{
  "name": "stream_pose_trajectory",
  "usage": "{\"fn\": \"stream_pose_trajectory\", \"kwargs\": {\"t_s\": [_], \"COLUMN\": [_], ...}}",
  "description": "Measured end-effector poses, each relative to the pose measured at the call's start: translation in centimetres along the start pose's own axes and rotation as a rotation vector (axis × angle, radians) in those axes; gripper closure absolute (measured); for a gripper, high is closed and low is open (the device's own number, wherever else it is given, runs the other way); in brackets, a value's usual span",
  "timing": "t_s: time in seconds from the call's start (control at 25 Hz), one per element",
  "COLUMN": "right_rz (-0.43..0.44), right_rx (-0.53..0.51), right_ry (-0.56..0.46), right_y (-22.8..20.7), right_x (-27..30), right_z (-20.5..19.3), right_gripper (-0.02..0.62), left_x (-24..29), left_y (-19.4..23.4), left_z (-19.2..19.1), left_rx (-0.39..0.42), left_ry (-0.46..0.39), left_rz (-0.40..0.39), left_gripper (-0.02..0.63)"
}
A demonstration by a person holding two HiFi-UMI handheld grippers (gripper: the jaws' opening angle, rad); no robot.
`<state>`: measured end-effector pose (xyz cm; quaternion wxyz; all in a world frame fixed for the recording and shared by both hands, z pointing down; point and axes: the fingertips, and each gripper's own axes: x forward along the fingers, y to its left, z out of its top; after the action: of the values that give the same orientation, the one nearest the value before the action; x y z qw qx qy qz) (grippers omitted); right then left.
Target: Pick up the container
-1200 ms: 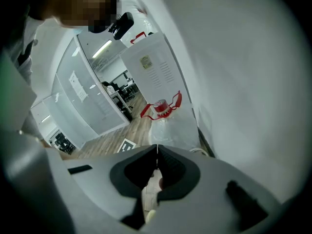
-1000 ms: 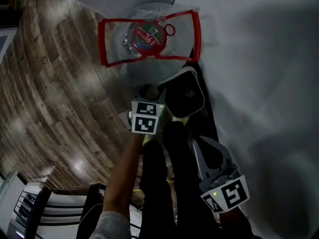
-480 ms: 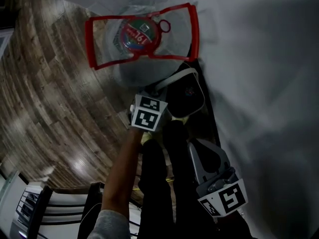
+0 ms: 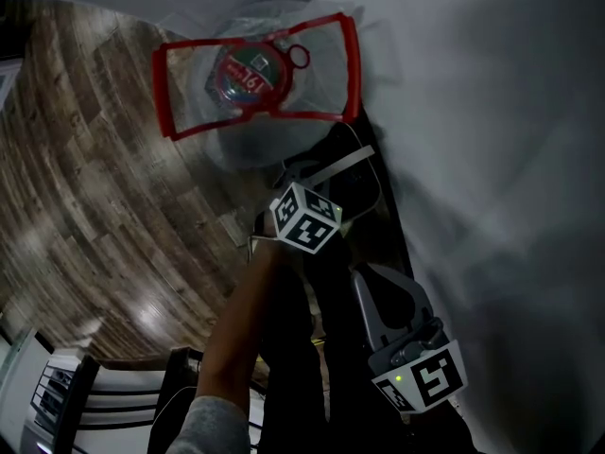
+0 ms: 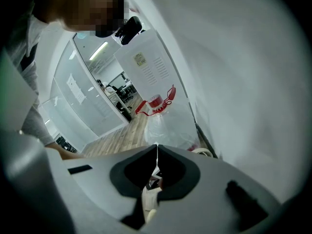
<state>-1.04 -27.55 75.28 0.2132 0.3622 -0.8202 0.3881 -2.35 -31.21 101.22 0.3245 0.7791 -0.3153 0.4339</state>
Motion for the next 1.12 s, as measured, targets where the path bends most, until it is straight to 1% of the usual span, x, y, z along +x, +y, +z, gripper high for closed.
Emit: {"fn": "stream_pose_trajectory", "kwargs": {"t_s": [0.12, 0.16, 0.2, 0.28, 0.36, 0.44, 0.52, 0.6, 0.68, 0.72, 0.8, 0.88, 1.0, 1.12], "right_rz": [-0.001, -0.001, -0.001, 0.002, 0.001, -0.006, -0.007, -0.007, -0.013, -0.019, -0.029, -0.034, -0.042, -0.044], "right_rx": [0.002, -0.001, -0.005, -0.006, -0.008, -0.013, -0.019, -0.032, -0.050, -0.059, -0.074, -0.089, -0.110, -0.139], "right_ry": [-0.003, -0.004, -0.005, -0.012, -0.018, -0.015, -0.015, -0.019, -0.019, -0.020, -0.027, -0.037, -0.053, -0.071], "right_y": [0.1, 0.1, 0.1, 0.2, 0.2, 0.1, 0.2, 0.5, 0.6, 0.7, 0.9, 1.3, 1.9, 3.1], "right_x": [-0.2, -0.2, -0.1, -0.2, -0.5, -0.7, -0.9, -1.3, -2.0, -2.4, -3.2, -3.9, -5.1, -6.7], "right_z": [0.1, 0.3, 0.5, 1.0, 1.4, 1.5, 1.8, 2.3, 2.9, 3.2, 4.0, 4.9, 6.2, 7.8], "right_gripper": [0.569, 0.569, 0.570, 0.569, 0.569, 0.569, 0.569, 0.569, 0.569, 0.569, 0.569, 0.569, 0.569, 0.569], "left_x": [-0.4, -0.2, 0.1, 0.4, 0.0, -0.6, -1.2, -1.6, -1.9, -2.0, -2.5, -3.6, -5.6, -8.5], "left_y": [-2.1, -2.5, -2.6, -2.2, -2.6, -4.1, -5.8, -7.1, -7.8, -7.9, -7.9, -7.8, -8.0, -8.2], "left_z": [1.3, 1.8, 2.1, 1.7, 1.2, 1.1, 0.9, 0.7, 0.0, -0.4, -0.9, -0.9, -1.2, -1.6], "left_rx": [0.129, 0.153, 0.157, 0.121, 0.093, 0.108, 0.137, 0.169, 0.176, 0.160, 0.094, 0.018, -0.046, -0.121], "left_ry": [0.007, 0.021, 0.045, 0.097, 0.117, 0.105, 0.092, 0.094, 0.120, 0.135, 0.153, 0.148, 0.142, 0.138], "left_rz": [-0.046, -0.051, -0.049, -0.056, -0.118, -0.186, -0.222, -0.227, -0.219, -0.217, -0.214, -0.206, -0.175, -0.161], "left_gripper": [0.572, 0.572, 0.572, 0.585, 0.591, 0.592, 0.593, 0.594, 0.592, 0.592, 0.592, 0.593, 0.592, 0.592]}}
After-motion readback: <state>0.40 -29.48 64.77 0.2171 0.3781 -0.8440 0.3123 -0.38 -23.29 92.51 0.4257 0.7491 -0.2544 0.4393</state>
